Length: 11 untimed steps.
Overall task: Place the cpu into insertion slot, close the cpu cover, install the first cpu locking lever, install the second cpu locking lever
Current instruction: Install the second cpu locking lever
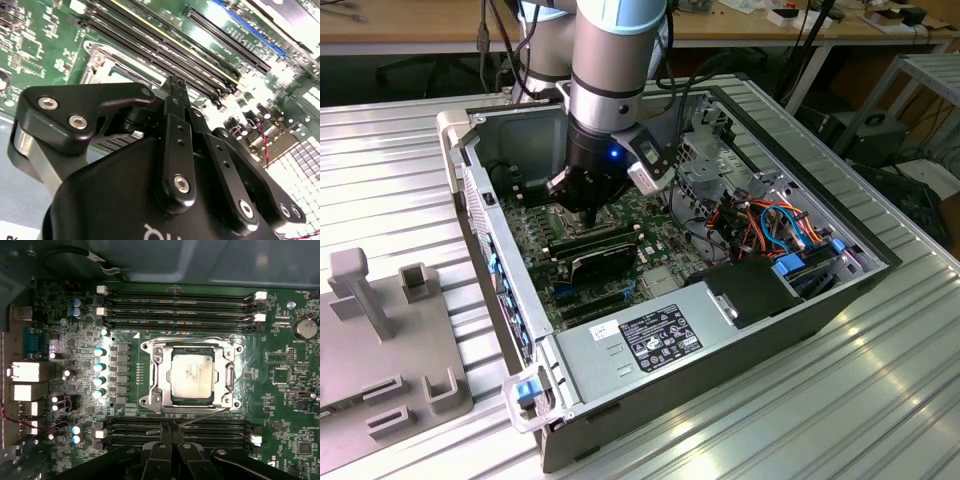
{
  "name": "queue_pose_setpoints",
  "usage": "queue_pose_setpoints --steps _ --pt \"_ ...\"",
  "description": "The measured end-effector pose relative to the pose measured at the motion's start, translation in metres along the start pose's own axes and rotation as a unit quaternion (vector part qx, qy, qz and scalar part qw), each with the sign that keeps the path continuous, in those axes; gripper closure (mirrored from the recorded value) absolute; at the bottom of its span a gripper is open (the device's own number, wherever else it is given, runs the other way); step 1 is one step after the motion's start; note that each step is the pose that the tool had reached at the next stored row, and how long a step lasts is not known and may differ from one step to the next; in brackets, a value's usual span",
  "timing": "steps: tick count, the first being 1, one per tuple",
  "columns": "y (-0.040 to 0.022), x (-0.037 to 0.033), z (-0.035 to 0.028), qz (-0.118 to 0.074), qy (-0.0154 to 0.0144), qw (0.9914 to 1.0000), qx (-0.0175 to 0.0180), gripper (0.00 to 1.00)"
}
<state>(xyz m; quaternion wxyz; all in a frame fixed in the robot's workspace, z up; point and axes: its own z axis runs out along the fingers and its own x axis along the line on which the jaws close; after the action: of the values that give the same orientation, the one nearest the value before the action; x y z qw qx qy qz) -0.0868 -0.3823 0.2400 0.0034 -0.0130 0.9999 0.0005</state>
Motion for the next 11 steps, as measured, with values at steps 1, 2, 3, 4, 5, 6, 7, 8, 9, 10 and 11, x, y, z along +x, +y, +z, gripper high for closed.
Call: queue_pose_setpoints --steps 1,2,3,4,5,6,7,8,9,10,11 --pt "-0.0003 0.0021 0.0001 0.000 0.0000 1.00000 0.0000 0.89" --pt "-0.0004 0.0034 0.0002 0.000 0.0000 1.00000 0.0000 0.89" --pt "-0.0004 0.0046 0.0003 -0.001 0.0000 1.00000 0.0000 0.89" --pt "-0.0003 0.0068 0.0009 -0.001 0.0000 1.00000 -0.0001 0.89" --pt "-0.0003 0.0078 0.0021 -0.001 0.0000 1.00000 0.0000 0.89" --pt "-0.0003 0.0085 0.0031 -0.001 0.0000 1.00000 0.0000 0.89" --pt "-0.0003 0.0094 0.0041 -0.002 0.0000 1.00000 0.0000 0.89" --pt "-0.0003 0.0102 0.0053 -0.002 0.0000 1.00000 0.0000 0.89" --pt "-0.0003 0.0106 0.0055 -0.002 0.0000 1.00000 0.0000 0.89" --pt "-0.0003 0.0108 0.0056 -0.002 0.0001 1.00000 0.0000 0.89" --pt "-0.0003 0.0109 0.0056 -0.002 0.0001 1.00000 0.0001 0.89"
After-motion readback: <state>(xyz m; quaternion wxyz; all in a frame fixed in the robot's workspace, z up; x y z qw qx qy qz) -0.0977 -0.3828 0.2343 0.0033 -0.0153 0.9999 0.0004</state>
